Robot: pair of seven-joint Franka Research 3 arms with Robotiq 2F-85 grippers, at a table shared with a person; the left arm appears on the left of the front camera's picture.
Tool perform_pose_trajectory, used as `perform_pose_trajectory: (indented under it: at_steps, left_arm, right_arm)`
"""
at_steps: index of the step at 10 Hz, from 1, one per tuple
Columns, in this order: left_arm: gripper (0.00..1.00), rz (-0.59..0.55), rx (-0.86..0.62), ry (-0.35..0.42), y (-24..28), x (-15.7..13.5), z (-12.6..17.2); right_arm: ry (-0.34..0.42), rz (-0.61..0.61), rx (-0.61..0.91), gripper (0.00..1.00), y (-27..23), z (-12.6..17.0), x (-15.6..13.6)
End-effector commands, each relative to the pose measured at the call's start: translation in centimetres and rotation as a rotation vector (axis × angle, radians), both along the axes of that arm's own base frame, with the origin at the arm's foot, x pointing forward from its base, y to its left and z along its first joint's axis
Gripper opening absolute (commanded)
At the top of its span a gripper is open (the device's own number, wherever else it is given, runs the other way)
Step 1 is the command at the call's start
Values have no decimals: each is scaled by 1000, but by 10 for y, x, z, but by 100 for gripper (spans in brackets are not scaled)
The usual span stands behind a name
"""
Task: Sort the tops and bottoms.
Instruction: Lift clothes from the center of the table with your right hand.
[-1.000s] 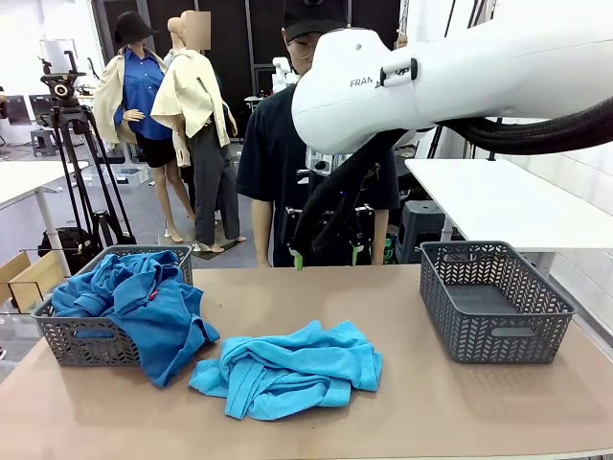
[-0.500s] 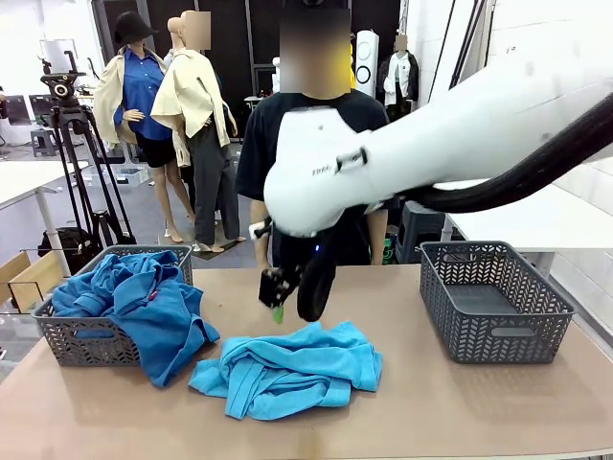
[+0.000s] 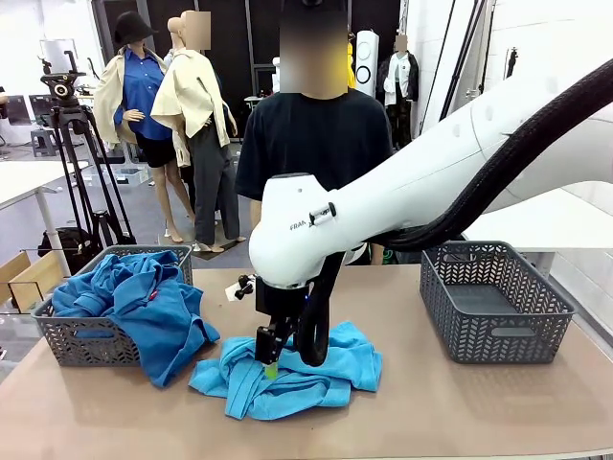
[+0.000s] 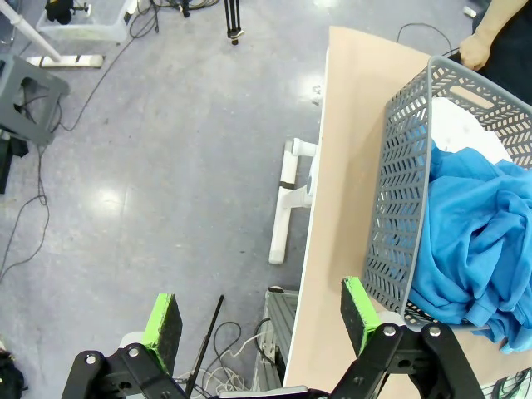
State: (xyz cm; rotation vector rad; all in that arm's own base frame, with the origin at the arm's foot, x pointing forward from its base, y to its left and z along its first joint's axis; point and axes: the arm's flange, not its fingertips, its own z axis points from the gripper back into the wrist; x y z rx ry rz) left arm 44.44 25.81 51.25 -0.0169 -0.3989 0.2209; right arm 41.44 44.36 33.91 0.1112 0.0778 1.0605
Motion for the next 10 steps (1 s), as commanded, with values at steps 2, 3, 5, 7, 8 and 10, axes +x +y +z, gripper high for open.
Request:
perform_pose_trajectory:
  at_steps: [2, 3, 5, 7, 8, 10]
  left_arm:
    - [100, -4, 8, 2, 2, -2, 1]
    - [100, -4, 8, 2, 2, -2, 1]
    - [100, -4, 8, 2, 2, -2, 1]
    - [100, -4, 8, 2, 2, -2, 1]
    - [100, -4, 8, 2, 2, -2, 1]
    - [100, -4, 8, 2, 2, -2, 1]
  right_arm:
    - [-63, 47, -28, 100, 3, -17, -5]
    - [-100, 31, -56, 100, 6, -22, -6]
    - [-111, 54, -114, 100, 11, -28, -9]
    - [-105, 73, -170, 100, 16, -38, -11]
    - [-103, 71, -184, 100, 17, -43, -11]
    - [-100, 66, -181, 87, 17, -43, -12]
